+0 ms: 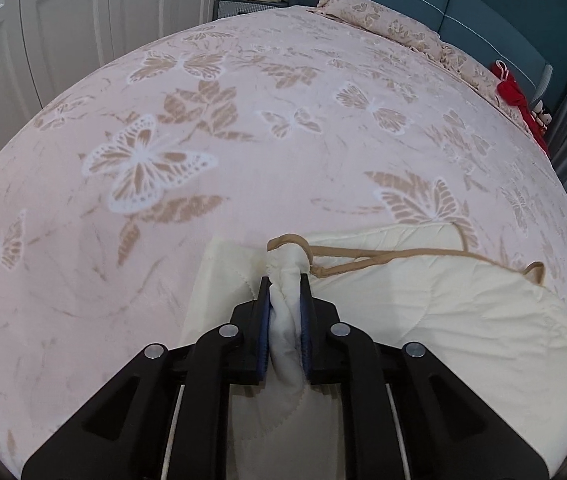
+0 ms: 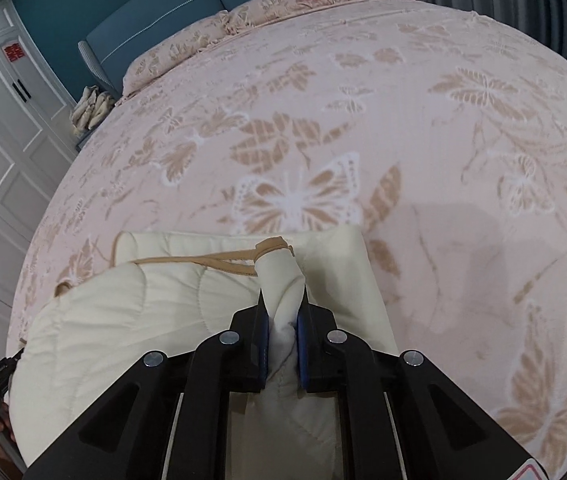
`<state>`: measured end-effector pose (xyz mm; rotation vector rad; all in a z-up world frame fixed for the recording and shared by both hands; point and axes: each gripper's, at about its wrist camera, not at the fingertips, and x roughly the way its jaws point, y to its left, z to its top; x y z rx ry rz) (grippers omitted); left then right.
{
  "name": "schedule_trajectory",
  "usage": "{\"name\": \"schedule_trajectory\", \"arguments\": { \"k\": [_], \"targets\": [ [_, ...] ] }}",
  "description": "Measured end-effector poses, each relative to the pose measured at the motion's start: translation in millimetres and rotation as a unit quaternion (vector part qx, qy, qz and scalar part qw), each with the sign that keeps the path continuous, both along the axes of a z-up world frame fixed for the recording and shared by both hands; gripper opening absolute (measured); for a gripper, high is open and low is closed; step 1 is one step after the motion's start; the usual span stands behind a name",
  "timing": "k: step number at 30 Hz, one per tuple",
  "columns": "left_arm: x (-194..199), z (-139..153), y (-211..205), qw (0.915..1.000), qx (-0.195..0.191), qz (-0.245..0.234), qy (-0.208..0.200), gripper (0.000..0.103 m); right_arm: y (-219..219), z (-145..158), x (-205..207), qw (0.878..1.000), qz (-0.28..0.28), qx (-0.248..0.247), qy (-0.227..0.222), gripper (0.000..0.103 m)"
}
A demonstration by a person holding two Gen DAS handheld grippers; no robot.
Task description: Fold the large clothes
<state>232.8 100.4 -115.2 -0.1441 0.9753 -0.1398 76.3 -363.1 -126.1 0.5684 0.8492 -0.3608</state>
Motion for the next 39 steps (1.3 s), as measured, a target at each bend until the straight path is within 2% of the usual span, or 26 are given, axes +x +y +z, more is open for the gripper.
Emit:
{"name": "schedule_trajectory", "arguments": {
  "k": [7,9,10,11,12,13,16,17,19,21,24,26,30,39],
  "targets": [
    [-0.8,-9.7,-4.4,0.9997,0.008,0.003,-0.021,0.017,7.7,-7.0,3.0,1.0,0.002,-0.03,-0.006,0.011],
    [-1.6,-6.4,-3.5,0.9997,0.008,0.001,-0.023,0.018,6.0,-3.6,1.9,1.0,0.002,-0.021,-0.007,0.013],
    [-2.5,-1.0,-2.7,0.9997,0.013,0.001,-0.022,0.023,3.1,2.1,0.3,1.0,-0.002,-0.015,-0.003,0.016],
    [-3.6,5.6,-2.6,0.9995,0.023,0.003,-0.022,0.028,0.8,8.9,-2.0,1.0,-0.013,-0.014,0.002,0.032],
    [-8.6,20.6,-1.4,0.9984,0.046,0.014,-0.03,0.049,-1.9,25.3,-12.8,0.999,-0.041,-0.018,-0.002,0.039],
    [-17.5,39.8,0.4,0.997,0.053,0.017,-0.055,0.061,-1.3,39.4,-22.2,0.998,-0.054,-0.024,-0.018,0.039],
    [-39.2,94.7,-8.4,0.991,0.046,-0.001,-0.125,0.064,18.9,85.0,-34.6,0.995,-0.042,-0.063,-0.06,0.039],
    [-41.1,108.8,-20.2,0.9896,0.045,-0.013,-0.136,0.064,33.1,95.8,-28.9,0.995,-0.019,-0.07,-0.067,0.039],
    [-39.3,119.4,-45.3,0.99,0.033,-0.04,-0.131,0.064,63.1,102.2,-5.9,0.995,0.037,-0.064,-0.06,0.038],
    [-33.9,110.8,-81.3,0.9914,0.014,-0.076,-0.106,0.064,97.6,97.5,19.3,0.993,0.09,-0.055,-0.054,0.038],
    [-29.0,81.5,-126.0,0.99,0.04,-0.112,-0.076,0.063,134.4,83.1,46.8,0.988,0.14,-0.069,-0.023,0.038],
    [-28.3,65.6,-140.6,0.9892,0.048,-0.123,-0.064,0.063,152.5,68.1,64.1,0.984,0.167,-0.068,0.003,0.038],
    [-25.6,28.0,-154.1,0.9893,0.071,-0.124,-0.031,0.062,160.5,44.1,80.7,0.982,0.177,-0.065,0.032,0.038],
    [-20.2,-1.5,-159.8,0.9883,0.091,-0.119,-0.029,0.063,166.8,7.9,93.9,0.979,0.182,-0.073,0.055,0.038]
  ]
}}
